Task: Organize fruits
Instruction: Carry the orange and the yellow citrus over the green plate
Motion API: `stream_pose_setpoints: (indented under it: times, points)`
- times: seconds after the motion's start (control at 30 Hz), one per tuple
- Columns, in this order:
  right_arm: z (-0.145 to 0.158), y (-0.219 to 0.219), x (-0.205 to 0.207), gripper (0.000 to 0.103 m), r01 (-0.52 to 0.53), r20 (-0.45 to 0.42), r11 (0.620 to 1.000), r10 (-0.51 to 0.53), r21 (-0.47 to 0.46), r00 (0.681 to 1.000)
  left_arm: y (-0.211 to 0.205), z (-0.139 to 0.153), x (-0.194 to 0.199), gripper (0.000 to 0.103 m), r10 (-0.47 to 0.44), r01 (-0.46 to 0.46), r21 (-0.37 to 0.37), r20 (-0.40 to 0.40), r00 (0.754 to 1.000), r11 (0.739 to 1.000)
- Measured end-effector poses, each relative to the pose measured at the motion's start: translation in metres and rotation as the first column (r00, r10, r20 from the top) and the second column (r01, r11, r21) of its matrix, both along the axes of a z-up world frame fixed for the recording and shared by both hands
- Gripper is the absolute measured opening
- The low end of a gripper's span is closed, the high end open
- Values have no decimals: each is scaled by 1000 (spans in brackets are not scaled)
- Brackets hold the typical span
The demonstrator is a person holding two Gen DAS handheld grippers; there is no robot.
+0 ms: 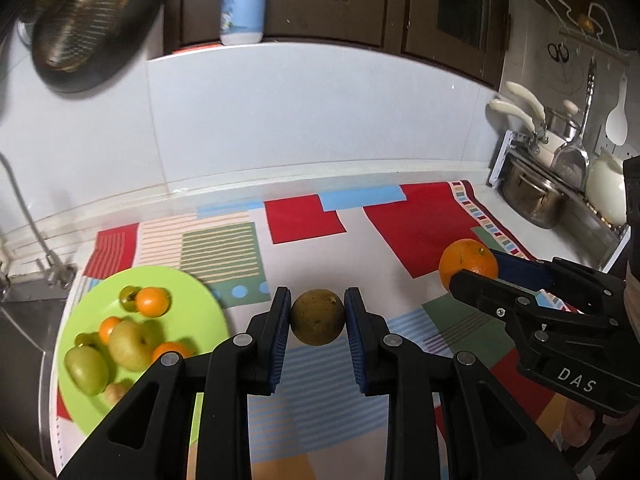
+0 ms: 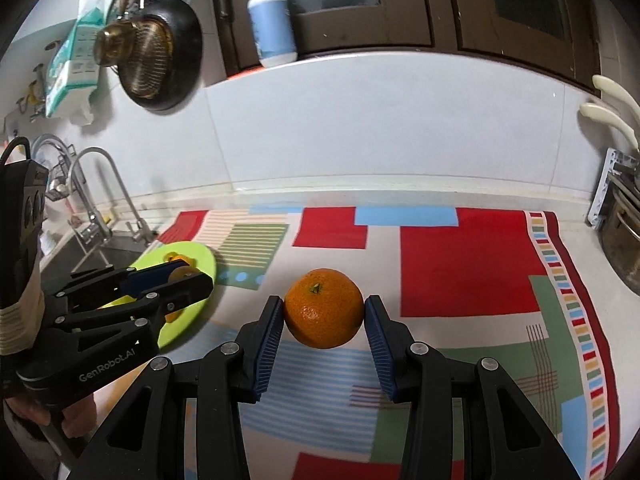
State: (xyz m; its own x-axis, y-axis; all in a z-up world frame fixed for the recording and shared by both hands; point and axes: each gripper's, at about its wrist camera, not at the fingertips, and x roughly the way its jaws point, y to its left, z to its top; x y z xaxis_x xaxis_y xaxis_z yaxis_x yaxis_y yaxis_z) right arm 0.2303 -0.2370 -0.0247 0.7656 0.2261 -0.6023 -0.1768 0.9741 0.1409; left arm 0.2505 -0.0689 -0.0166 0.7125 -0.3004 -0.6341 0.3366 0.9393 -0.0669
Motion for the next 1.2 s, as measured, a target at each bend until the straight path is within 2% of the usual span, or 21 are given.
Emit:
stream_pose_setpoints:
  times: [0.63,1.2]
  points:
    - [22,77,-32,43,-71,58,997,70,16,996,85,22,-52,28,78,-77,-7,66,995,997]
    - [11,158,-21,43,-129,37,992,128,13,991,165,6,-49,28,124,-124,2,37,992,992]
